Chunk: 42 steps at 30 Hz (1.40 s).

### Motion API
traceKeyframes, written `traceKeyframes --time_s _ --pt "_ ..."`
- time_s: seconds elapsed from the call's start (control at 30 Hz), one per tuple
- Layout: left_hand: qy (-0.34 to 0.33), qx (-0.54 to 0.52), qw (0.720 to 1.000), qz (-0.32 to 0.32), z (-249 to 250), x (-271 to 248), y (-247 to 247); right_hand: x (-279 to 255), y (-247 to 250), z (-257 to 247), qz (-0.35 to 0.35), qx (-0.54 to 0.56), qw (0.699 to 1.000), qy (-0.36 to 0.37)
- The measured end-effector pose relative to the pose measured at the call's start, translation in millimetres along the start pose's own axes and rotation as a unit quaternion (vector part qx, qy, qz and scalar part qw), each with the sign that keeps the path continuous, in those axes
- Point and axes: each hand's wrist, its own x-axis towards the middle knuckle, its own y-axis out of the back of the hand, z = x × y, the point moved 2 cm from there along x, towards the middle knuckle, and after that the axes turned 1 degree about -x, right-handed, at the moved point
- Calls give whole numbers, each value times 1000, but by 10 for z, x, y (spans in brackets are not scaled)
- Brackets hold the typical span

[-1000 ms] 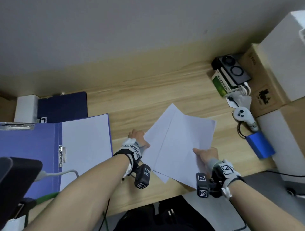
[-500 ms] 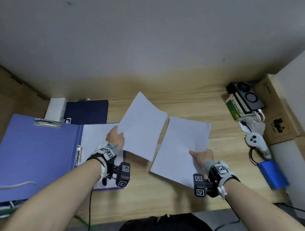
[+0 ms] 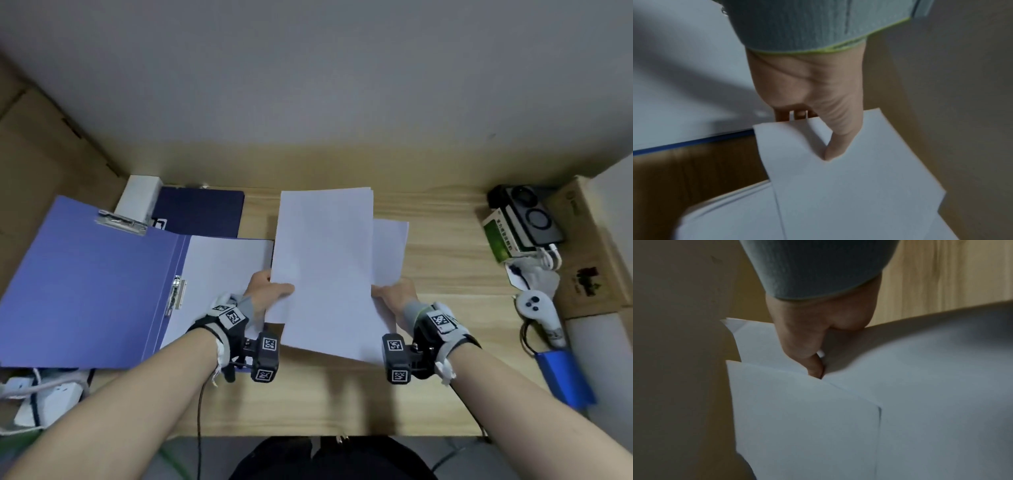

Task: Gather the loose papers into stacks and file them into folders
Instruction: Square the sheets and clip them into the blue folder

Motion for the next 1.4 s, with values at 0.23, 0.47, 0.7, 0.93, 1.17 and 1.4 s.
traceKeyframes --time_s 0.23,0.47,0.7,0.93,1.17,1.4 --pt "64 -66 993 -70 148 38 135 -128 -27 -218 -57 22 997 51" --pt "-98 60 993 -1 780 -113 121 -394 22 -856 -22 84 986 143" --pt "-221 -58 974 8 1364 -340 217 -578 174 -1325 -11 166 959 230" --pt "-147 24 988 -45 698 -402 -32 -696 -50 -655 -37 8 977 210" --pt "-157 -18 987 6 670 -387 11 -564 -101 -682 -24 22 983 181" --pt "-103 20 994 1 339 -406 70 -583 -307 -457 -56 16 982 179"
